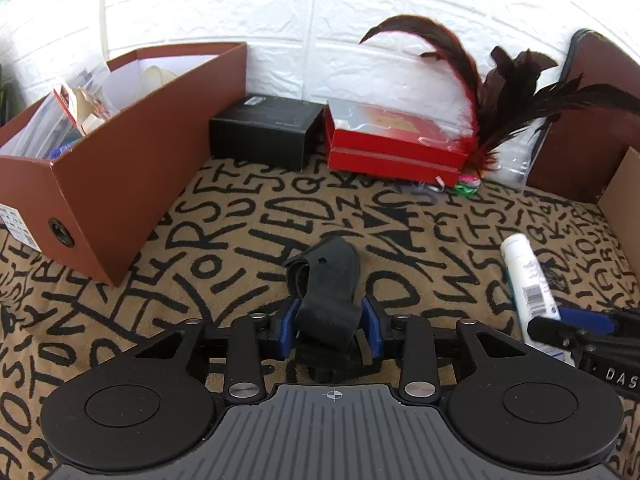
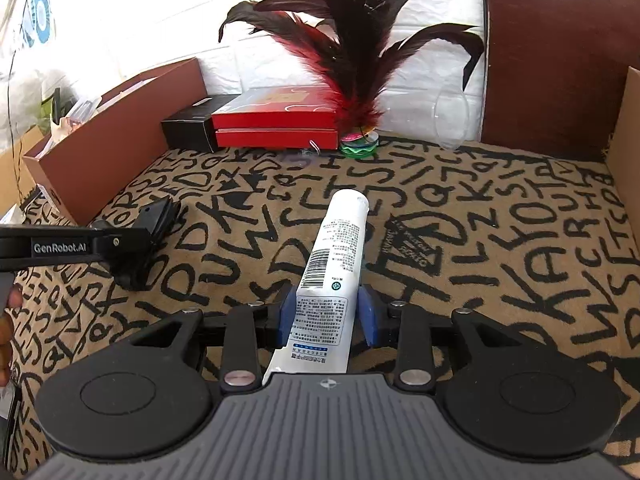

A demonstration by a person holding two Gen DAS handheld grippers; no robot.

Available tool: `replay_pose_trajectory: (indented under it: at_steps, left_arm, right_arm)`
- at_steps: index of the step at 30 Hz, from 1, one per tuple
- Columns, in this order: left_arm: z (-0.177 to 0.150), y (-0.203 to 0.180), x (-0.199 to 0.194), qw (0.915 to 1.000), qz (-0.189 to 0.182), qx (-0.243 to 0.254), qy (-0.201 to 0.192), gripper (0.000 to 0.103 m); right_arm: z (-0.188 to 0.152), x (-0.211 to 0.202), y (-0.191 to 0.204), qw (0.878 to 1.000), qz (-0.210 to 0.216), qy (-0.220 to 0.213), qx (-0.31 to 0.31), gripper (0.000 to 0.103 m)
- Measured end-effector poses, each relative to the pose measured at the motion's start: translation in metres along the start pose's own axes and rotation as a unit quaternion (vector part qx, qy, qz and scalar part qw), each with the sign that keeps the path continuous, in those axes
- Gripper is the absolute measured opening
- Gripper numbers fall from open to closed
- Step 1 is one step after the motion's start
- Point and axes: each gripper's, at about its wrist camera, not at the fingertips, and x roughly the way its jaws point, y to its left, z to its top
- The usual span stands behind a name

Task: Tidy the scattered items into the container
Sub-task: 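Grasp the black strap with the left tool while the right tool grasps the white cream tube, then carry the strap and cream tube with both tools over the shoebox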

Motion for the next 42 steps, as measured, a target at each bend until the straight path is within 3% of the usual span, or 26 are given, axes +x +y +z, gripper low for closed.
replay_pose_trajectory:
  at_steps: [4, 6, 8, 12, 13, 14, 16, 28, 35, 42]
  left_arm:
    - [-0.001, 0.003, 0.002, 1.0, -0.001, -0.006, 0.002, 0.031]
    - [-0.001, 0.004, 0.003, 1.0, -0.002, -0.009, 0.002, 0.042]
    - [-0.002, 0.004, 0.006, 0.9999, -0.004, -0.008, 0.006, 0.031]
    - [-0.005, 0.003, 0.001, 1.0, -0.005, -0.001, 0.006, 0.027]
    - [-0.005, 0.003, -0.001, 0.9999, -0.008, -0.003, 0.006, 0.027]
    - [-0.006, 0.004, -0.004, 0.9999, -0.011, -0.005, 0.006, 0.027]
    - [-0.008, 0.005, -0.009, 0.9998, -0.016, -0.007, 0.005, 0.027]
    - [-0.01, 0.032, -0.054, 0.9993, -0.022, -0.02, -0.024, 0.027]
    - [0.01, 0.049, -0.096, 0.9972, -0.025, -0.018, -0.067, 0.027]
    - [0.06, 0.077, -0.127, 0.9936, 0.001, -0.024, -0.11, 0.027]
  right_arm:
    - [0.005, 0.008, 0.005, 1.0, -0.003, 0.0, 0.0, 0.04]
    - [0.006, 0.011, 0.007, 1.0, -0.005, 0.0, -0.003, 0.04]
    - [0.008, 0.014, 0.009, 1.0, -0.006, 0.003, -0.005, 0.041]
    - [0.011, 0.016, 0.015, 1.0, -0.007, 0.017, -0.016, 0.039]
    - [0.012, 0.014, 0.017, 1.0, -0.001, 0.021, -0.017, 0.037]
    - [0.012, 0.011, 0.019, 1.0, 0.007, 0.021, -0.017, 0.025]
    - [0.016, 0.003, 0.024, 0.999, 0.022, 0.01, -0.021, 0.018]
    - [0.028, -0.014, 0.08, 0.996, 0.059, 0.007, -0.065, 0.016]
    - [0.053, -0.03, 0.11, 0.993, 0.082, -0.019, -0.08, 0.016]
    - [0.1, -0.04, 0.148, 0.987, 0.111, -0.059, -0.096, 0.016]
